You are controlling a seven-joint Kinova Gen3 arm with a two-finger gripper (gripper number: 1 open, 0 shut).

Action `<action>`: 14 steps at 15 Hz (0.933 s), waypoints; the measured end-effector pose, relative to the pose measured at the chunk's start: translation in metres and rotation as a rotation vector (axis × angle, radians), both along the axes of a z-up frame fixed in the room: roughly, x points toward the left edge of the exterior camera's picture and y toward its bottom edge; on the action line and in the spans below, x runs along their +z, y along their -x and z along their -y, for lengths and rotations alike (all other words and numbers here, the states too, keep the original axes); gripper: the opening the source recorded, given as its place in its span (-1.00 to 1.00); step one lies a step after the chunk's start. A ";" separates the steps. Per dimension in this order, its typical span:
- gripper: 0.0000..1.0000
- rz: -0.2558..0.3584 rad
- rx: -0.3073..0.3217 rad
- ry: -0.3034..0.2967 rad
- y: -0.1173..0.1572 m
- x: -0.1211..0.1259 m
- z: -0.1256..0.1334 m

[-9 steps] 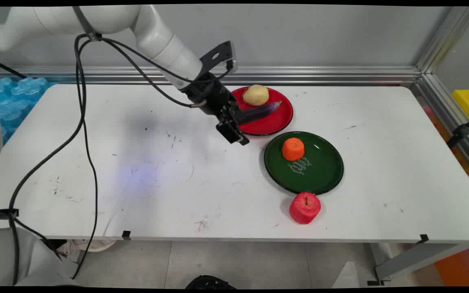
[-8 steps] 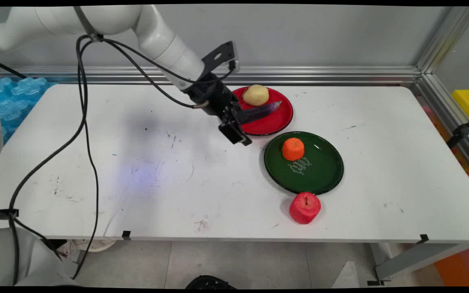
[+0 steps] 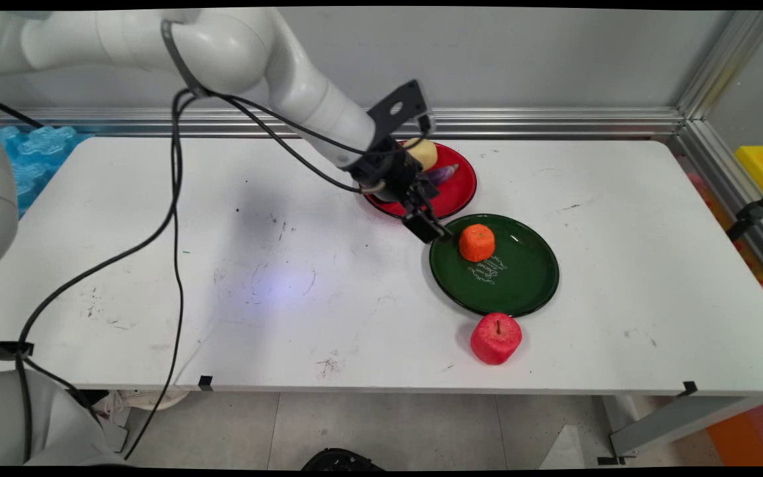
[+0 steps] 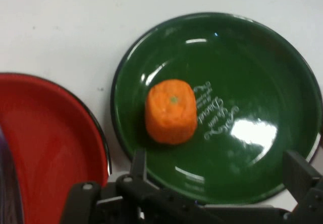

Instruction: Pick up the mandarin from the green plate

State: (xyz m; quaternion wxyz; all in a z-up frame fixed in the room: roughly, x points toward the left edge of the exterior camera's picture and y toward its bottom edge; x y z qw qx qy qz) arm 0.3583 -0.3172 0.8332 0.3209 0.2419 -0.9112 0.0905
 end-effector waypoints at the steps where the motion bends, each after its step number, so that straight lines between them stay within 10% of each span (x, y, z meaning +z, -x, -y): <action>1: 1.00 0.000 0.009 0.010 0.006 -0.004 0.001; 14: 1.00 0.001 0.080 0.062 0.041 -0.059 0.008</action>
